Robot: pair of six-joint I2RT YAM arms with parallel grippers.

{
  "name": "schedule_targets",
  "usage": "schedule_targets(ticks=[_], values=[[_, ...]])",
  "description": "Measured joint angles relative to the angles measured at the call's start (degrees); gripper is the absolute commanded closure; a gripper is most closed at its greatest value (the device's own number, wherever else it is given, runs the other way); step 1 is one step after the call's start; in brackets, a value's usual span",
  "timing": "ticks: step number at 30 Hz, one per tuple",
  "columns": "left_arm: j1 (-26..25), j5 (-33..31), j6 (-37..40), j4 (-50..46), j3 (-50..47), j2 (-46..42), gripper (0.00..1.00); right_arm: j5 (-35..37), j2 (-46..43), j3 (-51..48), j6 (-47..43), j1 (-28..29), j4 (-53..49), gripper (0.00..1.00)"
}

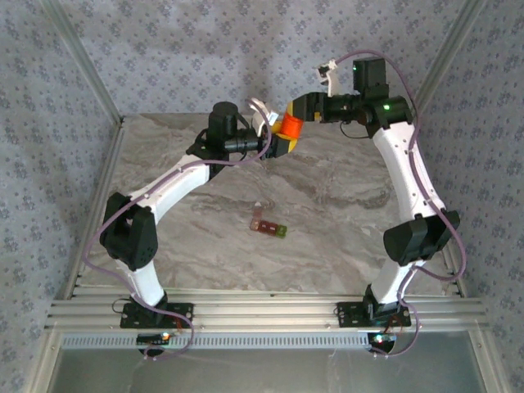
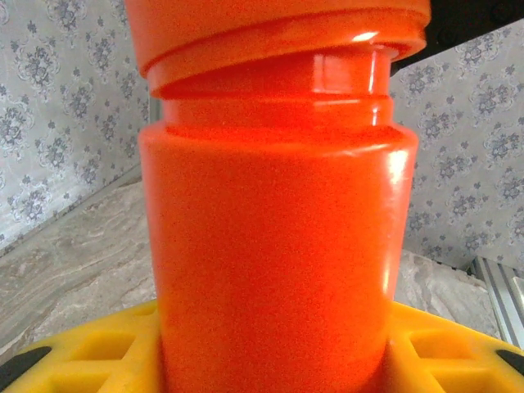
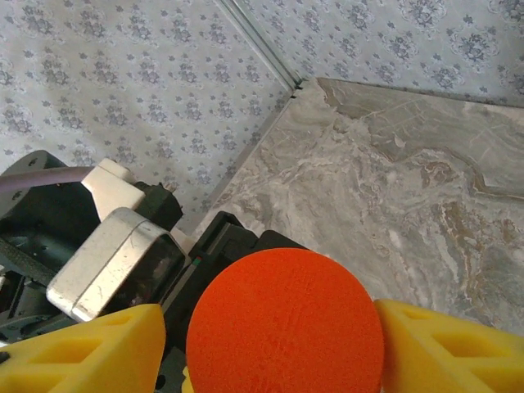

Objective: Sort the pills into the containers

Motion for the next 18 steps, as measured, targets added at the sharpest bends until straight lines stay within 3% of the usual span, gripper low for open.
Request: schedule_targets(ticks=[4,8,18], values=[[0.0,0.0,0.0,-0.3,0.2,0.0,1.0,0.7,0.1,0.0,-0.1,0.0,-0.1,0.42],[0.0,-0.1,0.0,-0.5,0.3,0.0,1.0,1.0,0.1,0.0,0.3,0.1,0.0,0.2],[0.0,-0.1,0.0,-1.0,0.4,0.0,1.0,1.0,-1.8,-2.3,3.9,-0.9,4.8,0.16]])
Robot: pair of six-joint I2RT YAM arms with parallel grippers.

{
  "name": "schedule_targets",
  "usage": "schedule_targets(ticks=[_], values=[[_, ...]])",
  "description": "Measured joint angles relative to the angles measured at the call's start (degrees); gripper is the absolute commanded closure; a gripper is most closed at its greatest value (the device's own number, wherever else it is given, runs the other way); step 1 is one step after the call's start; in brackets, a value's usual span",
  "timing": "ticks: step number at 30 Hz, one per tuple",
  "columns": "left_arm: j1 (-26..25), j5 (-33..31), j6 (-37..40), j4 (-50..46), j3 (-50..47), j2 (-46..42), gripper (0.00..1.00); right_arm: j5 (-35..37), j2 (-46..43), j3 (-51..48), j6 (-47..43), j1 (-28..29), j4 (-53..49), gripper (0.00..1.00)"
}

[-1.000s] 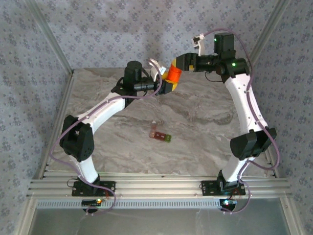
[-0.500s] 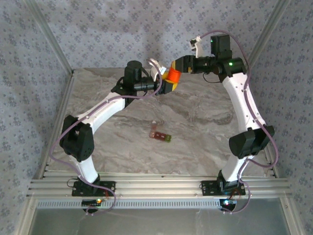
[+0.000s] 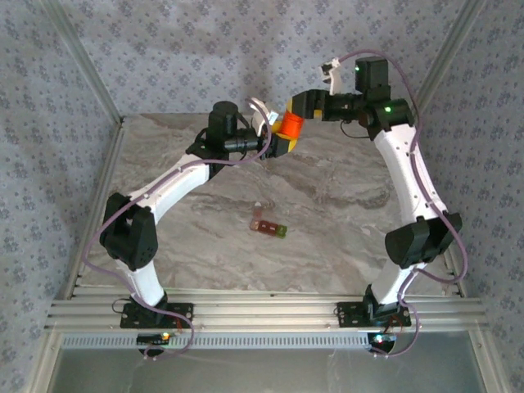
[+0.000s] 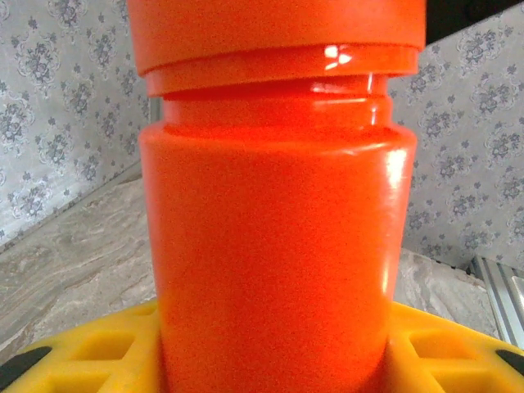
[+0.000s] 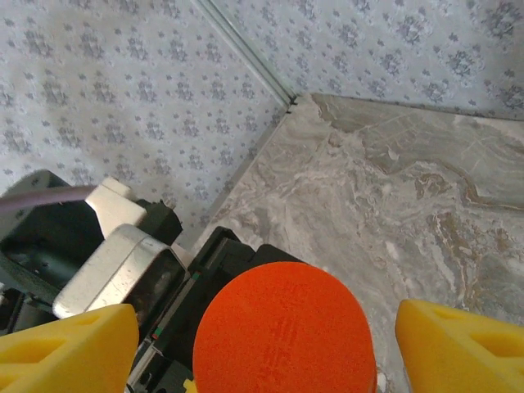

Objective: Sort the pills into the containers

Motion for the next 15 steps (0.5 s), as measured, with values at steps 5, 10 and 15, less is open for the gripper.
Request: schedule_targets(ticks=[5,10,15], values=[[0.0,0.0,0.0,-0.2,0.3,0.0,1.0,-0.4,-0.7,-0.1,0.8,-1.3,1.2,0.15],[0.0,0.1,0.5,-0.7,1.4,0.0,1.0,-0.4,-0.6,-0.1,0.5,-1.1,0.3,0.15],[0.0,0.1,0.6,-1.2,2.0,0.0,1.0,-0.4,-0.1,-0.1,0.3,-0.7,0.1,0.21]])
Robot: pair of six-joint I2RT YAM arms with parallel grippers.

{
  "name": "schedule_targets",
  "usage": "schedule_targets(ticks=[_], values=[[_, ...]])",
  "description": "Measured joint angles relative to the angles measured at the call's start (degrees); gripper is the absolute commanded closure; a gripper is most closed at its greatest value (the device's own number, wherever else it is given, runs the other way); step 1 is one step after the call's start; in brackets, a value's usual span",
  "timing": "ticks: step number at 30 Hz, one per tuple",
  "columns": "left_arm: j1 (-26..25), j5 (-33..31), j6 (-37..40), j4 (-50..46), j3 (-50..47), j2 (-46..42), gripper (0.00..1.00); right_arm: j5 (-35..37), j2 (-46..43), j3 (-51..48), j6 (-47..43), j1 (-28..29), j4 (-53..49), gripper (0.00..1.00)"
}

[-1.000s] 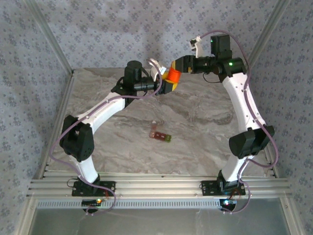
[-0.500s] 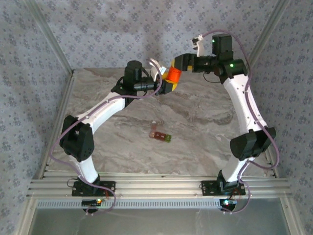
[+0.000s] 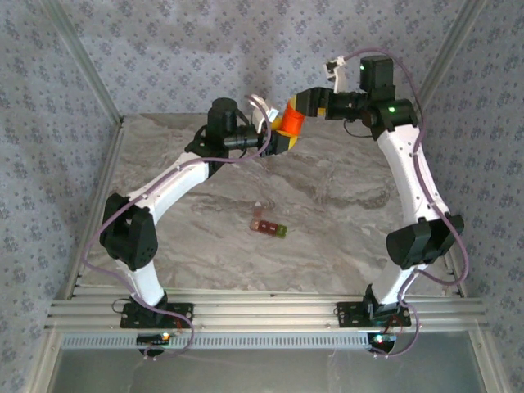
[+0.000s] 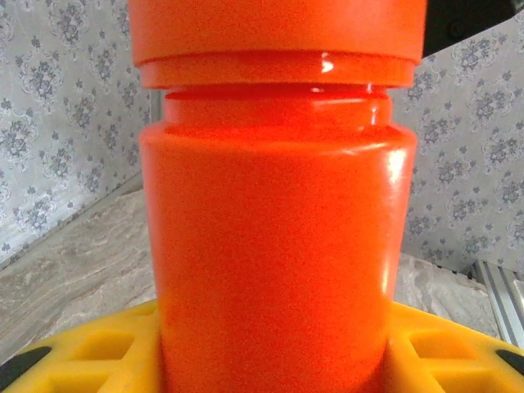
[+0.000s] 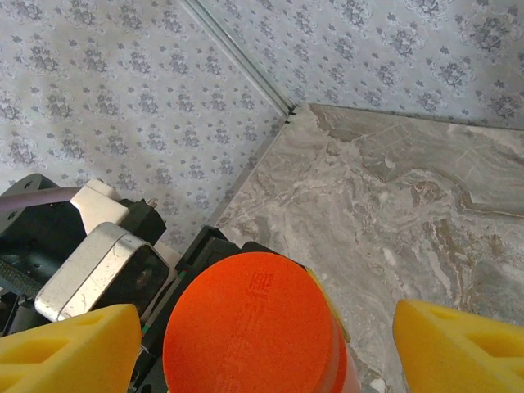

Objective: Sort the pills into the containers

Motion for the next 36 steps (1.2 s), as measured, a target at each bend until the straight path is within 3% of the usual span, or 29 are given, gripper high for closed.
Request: schedule_targets(ticks=[12,21,31,36], values=[[0.0,0.0,0.1,-1.1,0.0,0.0,1.0,-0.6,0.6,0.1,-0.9,0.9,-0.3,0.47],[0.0,-0.8,0.2,-1.7,0.0,0.1,1.0,2.3,0.3,-0.3,-1.0,1.9,-0.3,0.51],[0.0,-2.9,1.4,-4.1,0.0,0.7,1.0,19.7,-5.2,-9.1,3.3,7.8,6.1,0.51],[0.0,-3.6,2.0,-4.3,0.0,0.7,1.0,27.3,-7.0,-11.6,6.1,10.6,8.7,0.45]])
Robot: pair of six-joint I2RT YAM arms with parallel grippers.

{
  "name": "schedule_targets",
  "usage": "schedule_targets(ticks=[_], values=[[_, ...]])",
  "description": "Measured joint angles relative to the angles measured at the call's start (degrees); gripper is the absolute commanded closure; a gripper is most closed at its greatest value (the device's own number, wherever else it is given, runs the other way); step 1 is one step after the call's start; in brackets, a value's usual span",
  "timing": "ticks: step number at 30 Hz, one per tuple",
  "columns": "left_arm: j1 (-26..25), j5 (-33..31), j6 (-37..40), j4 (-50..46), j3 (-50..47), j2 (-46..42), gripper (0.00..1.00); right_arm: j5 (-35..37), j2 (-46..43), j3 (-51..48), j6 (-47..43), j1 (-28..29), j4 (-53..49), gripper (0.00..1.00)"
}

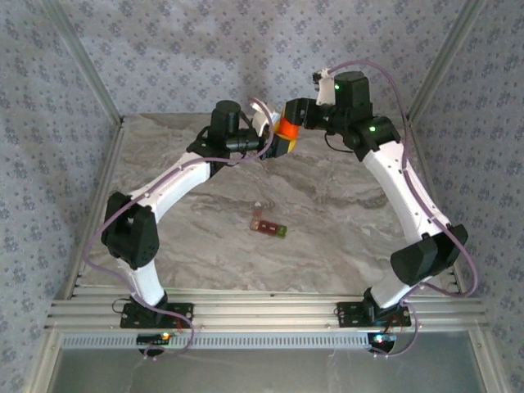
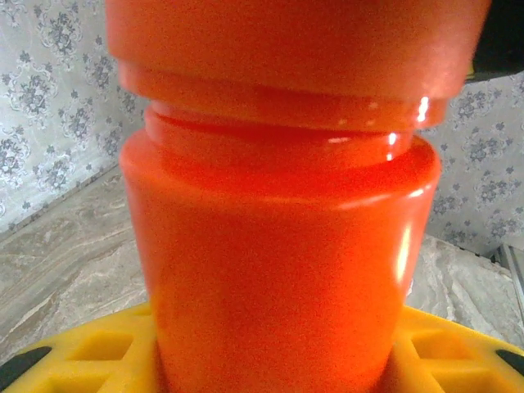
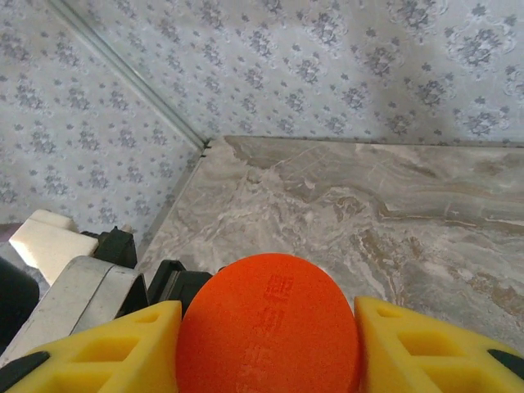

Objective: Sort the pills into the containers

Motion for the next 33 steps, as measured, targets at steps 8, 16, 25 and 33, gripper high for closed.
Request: schedule_targets(ticks=[8,16,25,33], values=[[-0.1,-1.7,0.0,2.2,0.0,0.0,1.0,-2.6,-0.2,-0.4,5.1,-2.1,0.6,0.25],[-0.1,-2.0,0.0,2.9,0.0,0.0,1.0,-13.7,-3.4,-4.6,9.9,-12.2,6.4,0.16],[-0.1,0.4,-0.9,2.9,0.4,0.0,1.0,-24.2,-2.8,-2.8,7.3,-15.4,7.8,0.16],[-0.1,4.0,-2.2,2.7,2.6,0.1,1.0,-27.9,2.4,6.3,-0.9,-12.7,1.5,0.16]])
